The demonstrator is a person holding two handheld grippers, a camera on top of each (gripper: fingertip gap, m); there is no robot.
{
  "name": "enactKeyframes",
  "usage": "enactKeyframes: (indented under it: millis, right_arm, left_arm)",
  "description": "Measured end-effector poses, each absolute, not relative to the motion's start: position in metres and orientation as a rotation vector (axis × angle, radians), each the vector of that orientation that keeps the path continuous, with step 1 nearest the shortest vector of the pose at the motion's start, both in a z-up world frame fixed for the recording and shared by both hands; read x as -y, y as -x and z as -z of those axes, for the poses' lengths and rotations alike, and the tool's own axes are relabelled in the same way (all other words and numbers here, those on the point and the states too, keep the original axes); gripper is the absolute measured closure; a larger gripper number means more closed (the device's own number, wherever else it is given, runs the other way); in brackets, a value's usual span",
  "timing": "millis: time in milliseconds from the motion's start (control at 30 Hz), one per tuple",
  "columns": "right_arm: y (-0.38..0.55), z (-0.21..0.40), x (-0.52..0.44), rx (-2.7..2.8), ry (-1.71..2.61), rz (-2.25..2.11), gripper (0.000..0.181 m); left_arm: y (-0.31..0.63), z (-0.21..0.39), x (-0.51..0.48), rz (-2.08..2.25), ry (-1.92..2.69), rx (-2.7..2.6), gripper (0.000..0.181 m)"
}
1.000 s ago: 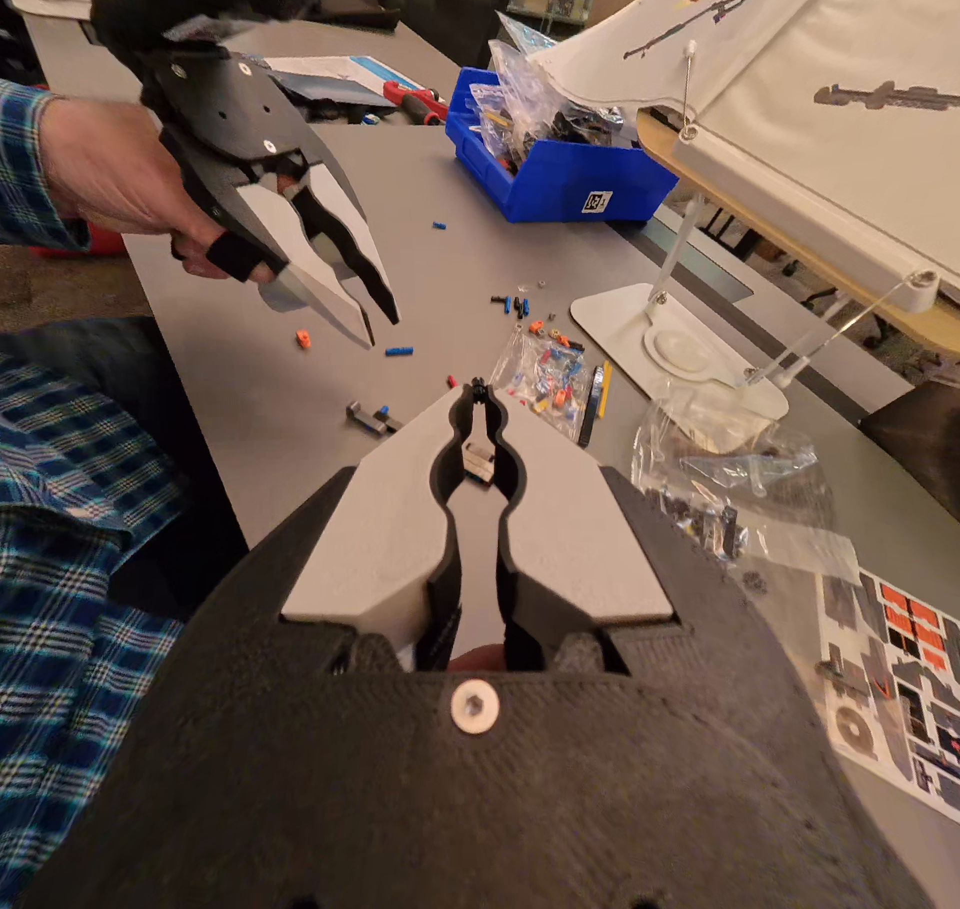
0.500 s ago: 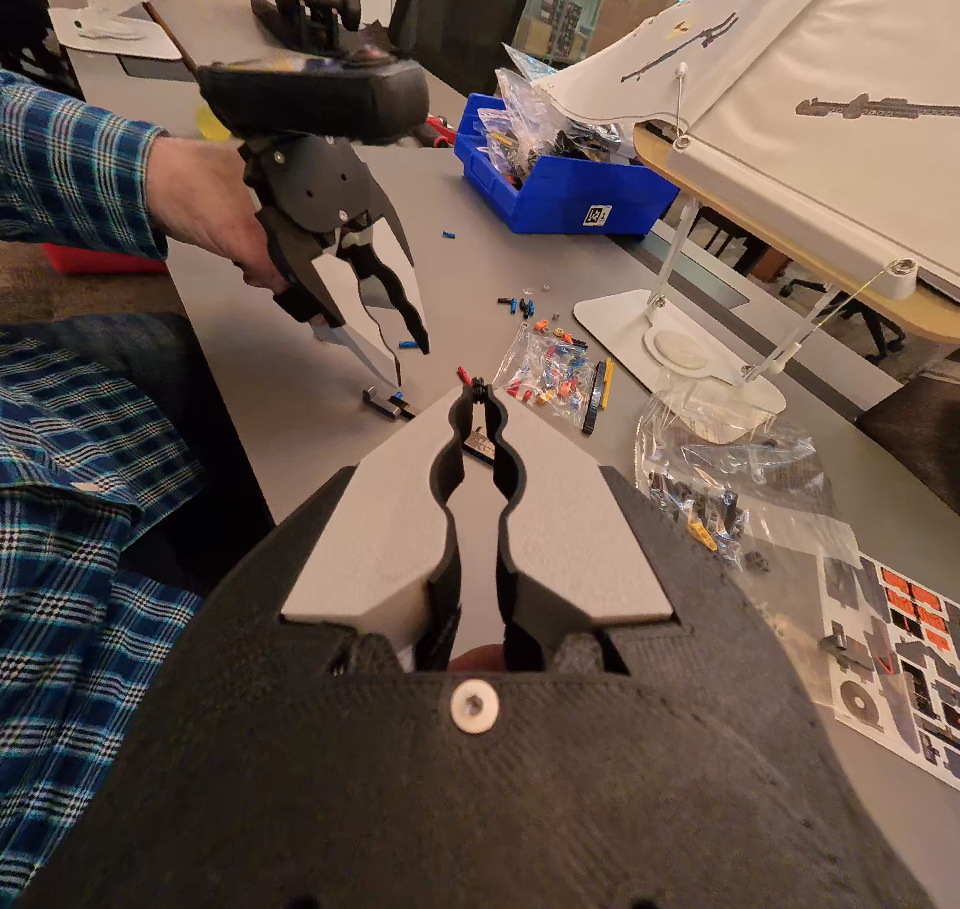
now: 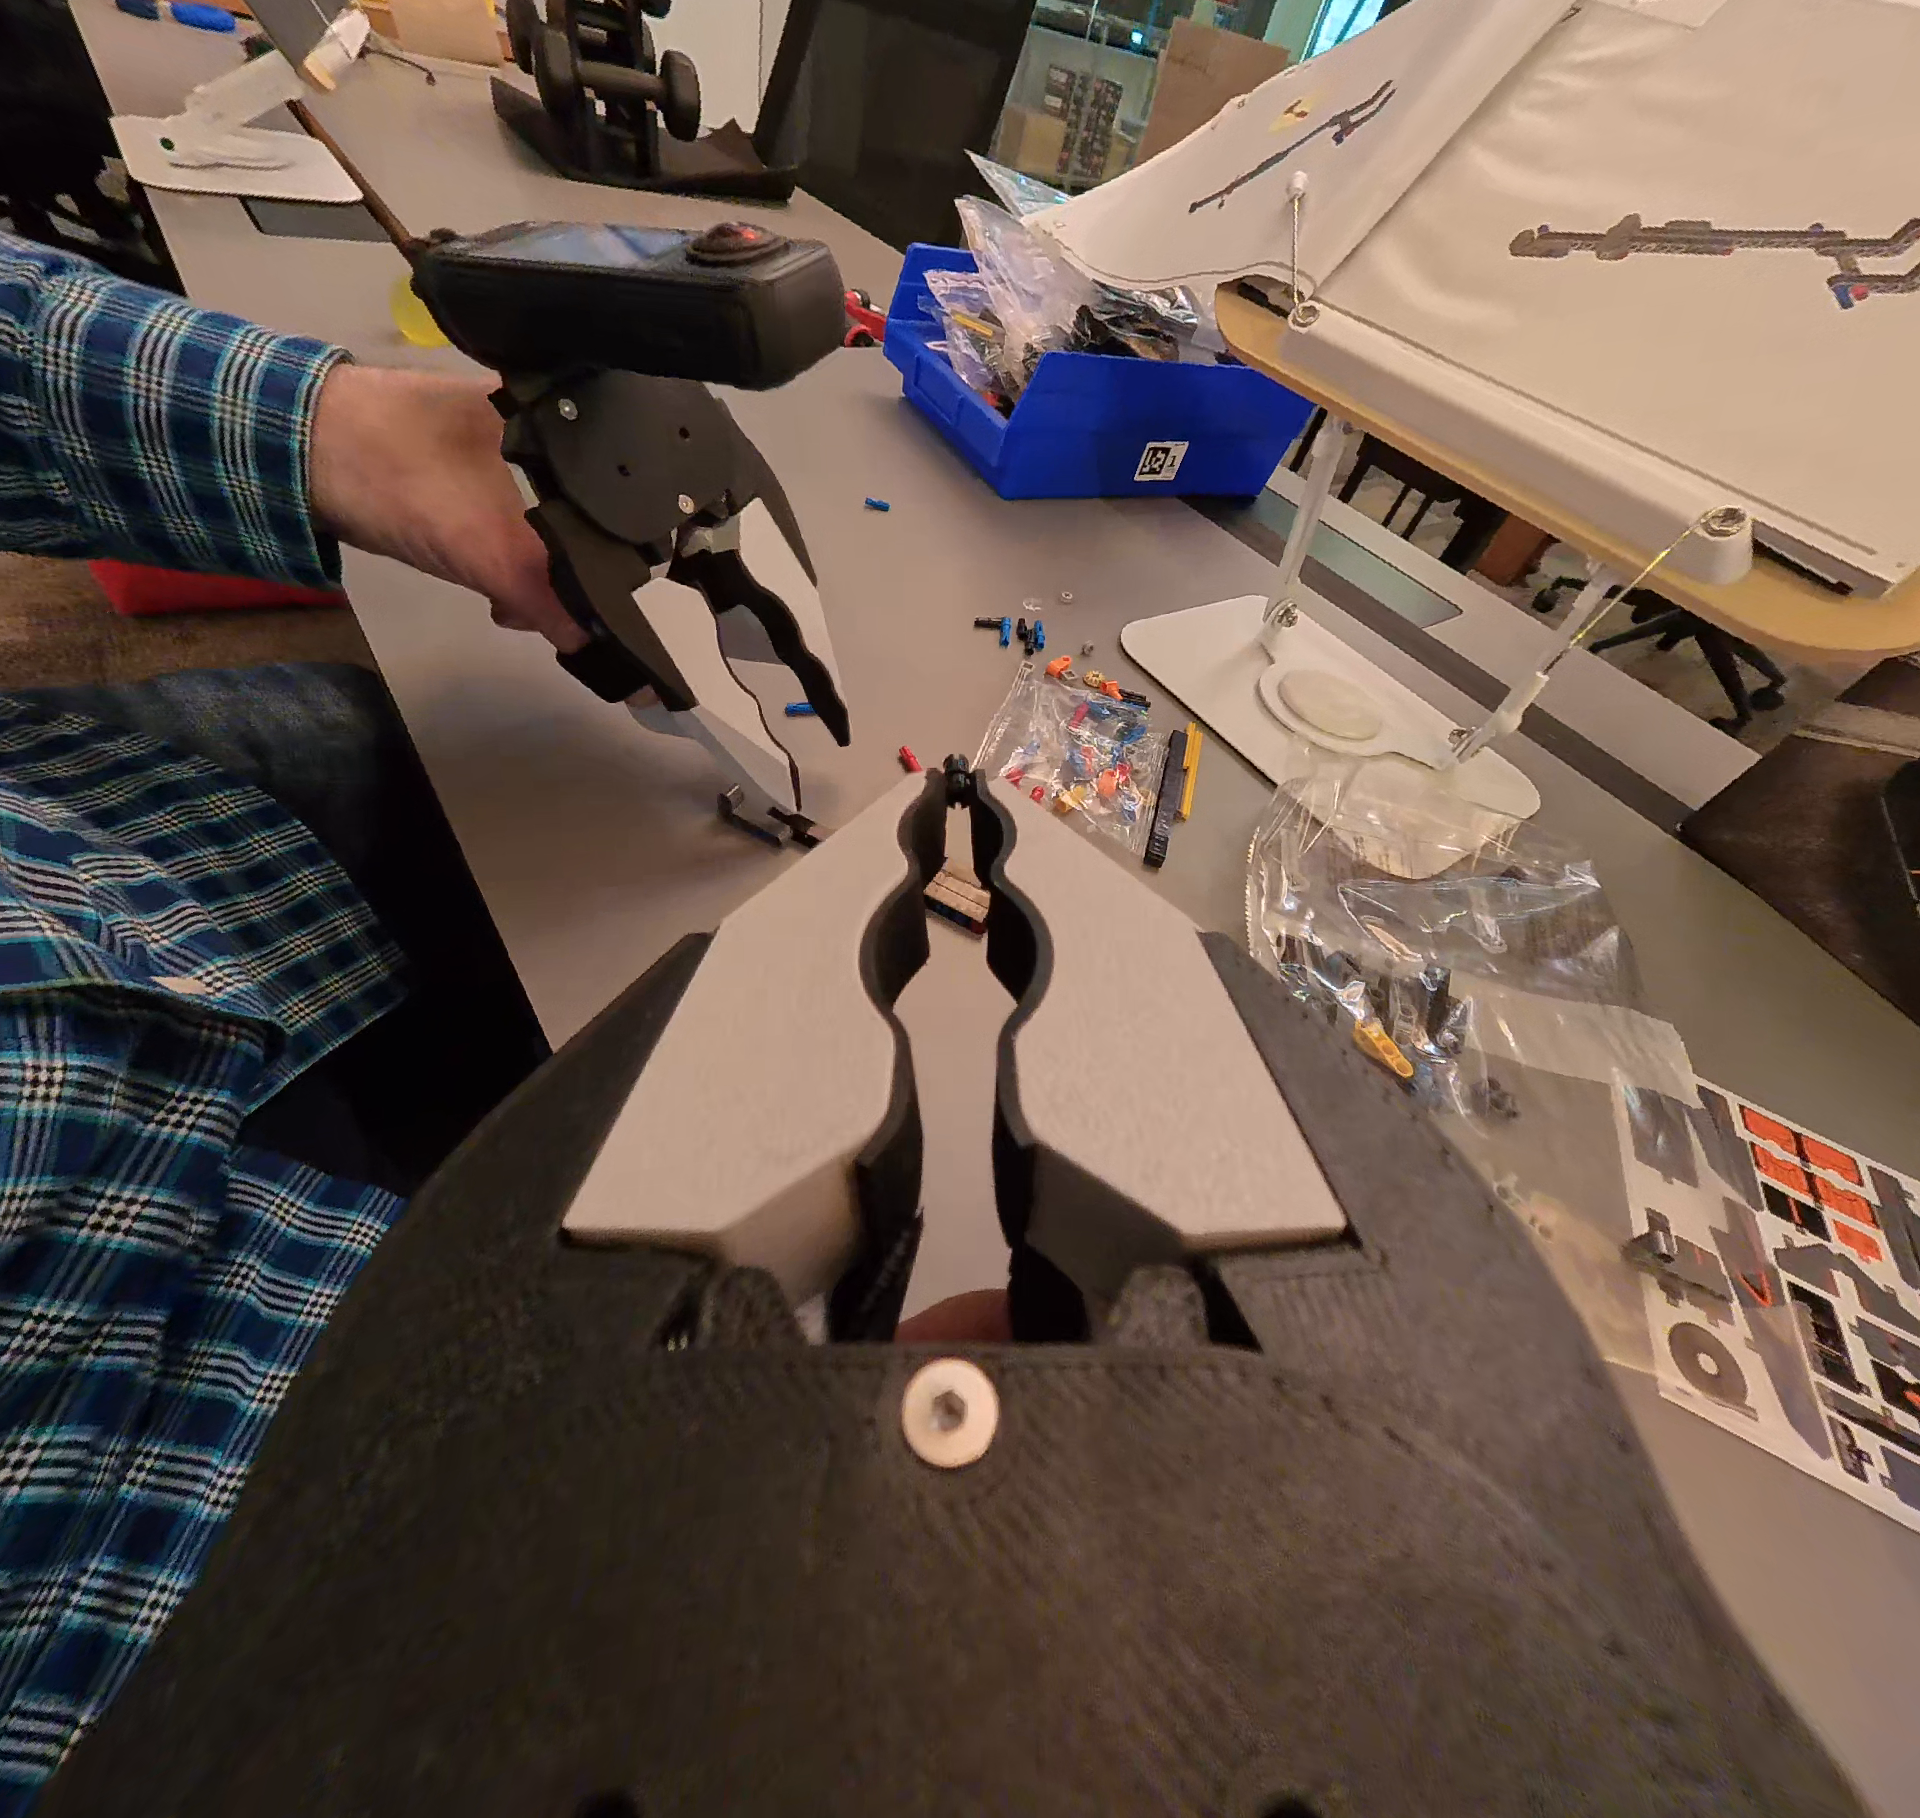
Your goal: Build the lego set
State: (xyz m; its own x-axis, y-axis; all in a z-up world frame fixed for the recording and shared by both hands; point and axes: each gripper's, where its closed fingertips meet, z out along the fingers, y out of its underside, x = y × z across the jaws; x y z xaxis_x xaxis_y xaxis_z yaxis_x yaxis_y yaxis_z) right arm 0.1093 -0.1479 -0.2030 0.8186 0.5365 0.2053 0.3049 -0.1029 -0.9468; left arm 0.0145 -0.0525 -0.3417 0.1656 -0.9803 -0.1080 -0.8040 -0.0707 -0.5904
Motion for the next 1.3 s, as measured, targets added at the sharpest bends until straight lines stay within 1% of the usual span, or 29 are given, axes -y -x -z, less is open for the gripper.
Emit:
enactKeyframes:
  millis: [200,367,567,600,767,867,1067,1200,1300]
  right_arm:
    - [-0.111,0.201,0.148,0.651,1.694,-0.227,0.18]
    - [-0.113,0.201,0.148,0.642,1.693,-0.236,0.18]
    - [-0.113,0.202,0.147,0.64,1.694,-0.239,0.18]
    - [-0.113,0.202,0.147,0.639,1.694,-0.239,0.18]
    - [-0.113,0.202,0.147,0.639,1.695,-0.242,0.18]
    - [-0.113,0.202,0.147,0.64,1.694,-0.242,0.18]
    - [-0.115,0.203,0.147,0.634,1.695,-0.243,0.18]
    - [-0.113,0.205,0.146,0.642,1.699,-0.248,0.179]
    - [-0.112,0.209,0.145,0.653,1.709,-0.252,0.179]
  left_arm:
    - [-0.016,0.345,0.051,0.402,1.931,-1.7,0.142]
    - [-0.023,0.335,0.049,0.429,1.911,-1.673,0.14]
    - [-0.026,0.344,0.052,0.406,1.92,-1.712,0.141]
    - [-0.027,0.344,0.052,0.405,1.919,-1.71,0.139]
    - [-0.032,0.335,0.047,0.402,1.895,-1.677,0.139]
    - [-0.032,0.343,0.049,0.378,1.91,-1.716,0.139]
    - [-0.039,0.337,0.047,0.401,1.907,-1.682,0.139]
    - [-0.043,0.344,0.053,0.379,1.893,-1.729,0.14]
    - [-0.035,0.339,0.056,0.404,1.905,-1.72,0.132]
